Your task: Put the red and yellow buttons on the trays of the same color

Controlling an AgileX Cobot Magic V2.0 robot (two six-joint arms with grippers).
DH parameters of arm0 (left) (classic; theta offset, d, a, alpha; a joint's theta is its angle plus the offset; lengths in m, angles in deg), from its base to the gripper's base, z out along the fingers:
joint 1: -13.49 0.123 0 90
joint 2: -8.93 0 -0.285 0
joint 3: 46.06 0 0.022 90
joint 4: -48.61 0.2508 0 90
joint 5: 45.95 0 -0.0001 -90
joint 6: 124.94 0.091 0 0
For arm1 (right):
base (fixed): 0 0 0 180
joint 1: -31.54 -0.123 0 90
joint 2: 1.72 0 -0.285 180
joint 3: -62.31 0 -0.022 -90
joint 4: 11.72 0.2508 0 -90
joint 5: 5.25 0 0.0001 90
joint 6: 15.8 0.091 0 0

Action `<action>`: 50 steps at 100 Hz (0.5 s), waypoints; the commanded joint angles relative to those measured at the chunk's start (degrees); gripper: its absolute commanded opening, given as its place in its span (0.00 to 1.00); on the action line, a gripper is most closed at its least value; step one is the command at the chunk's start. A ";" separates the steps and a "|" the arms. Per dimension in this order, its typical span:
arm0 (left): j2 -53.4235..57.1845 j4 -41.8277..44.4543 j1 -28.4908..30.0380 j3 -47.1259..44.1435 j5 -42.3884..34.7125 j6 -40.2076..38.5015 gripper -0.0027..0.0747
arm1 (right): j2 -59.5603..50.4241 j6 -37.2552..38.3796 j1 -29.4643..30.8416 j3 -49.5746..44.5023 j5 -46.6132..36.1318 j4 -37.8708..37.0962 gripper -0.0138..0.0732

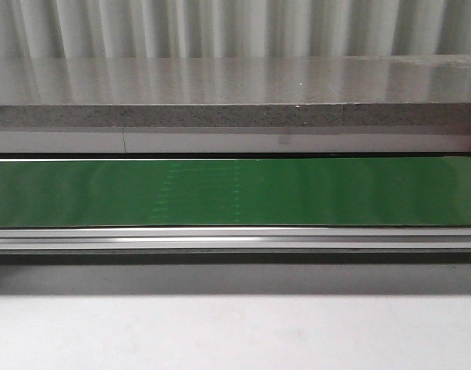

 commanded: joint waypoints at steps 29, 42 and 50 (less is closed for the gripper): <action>4.31 0.23 -0.58 -2.63 -7.61 -0.69 0.01 | -0.76 0.08 0.06 -0.08 -4.76 -0.53 0.08; 4.31 0.23 -0.58 -2.63 -8.82 -0.69 0.01 | -0.76 0.08 0.06 -0.08 -4.76 -0.53 0.08; 4.31 0.23 -0.58 -2.63 -8.82 -0.69 0.01 | -0.76 0.08 0.06 -0.08 -4.76 -0.53 0.08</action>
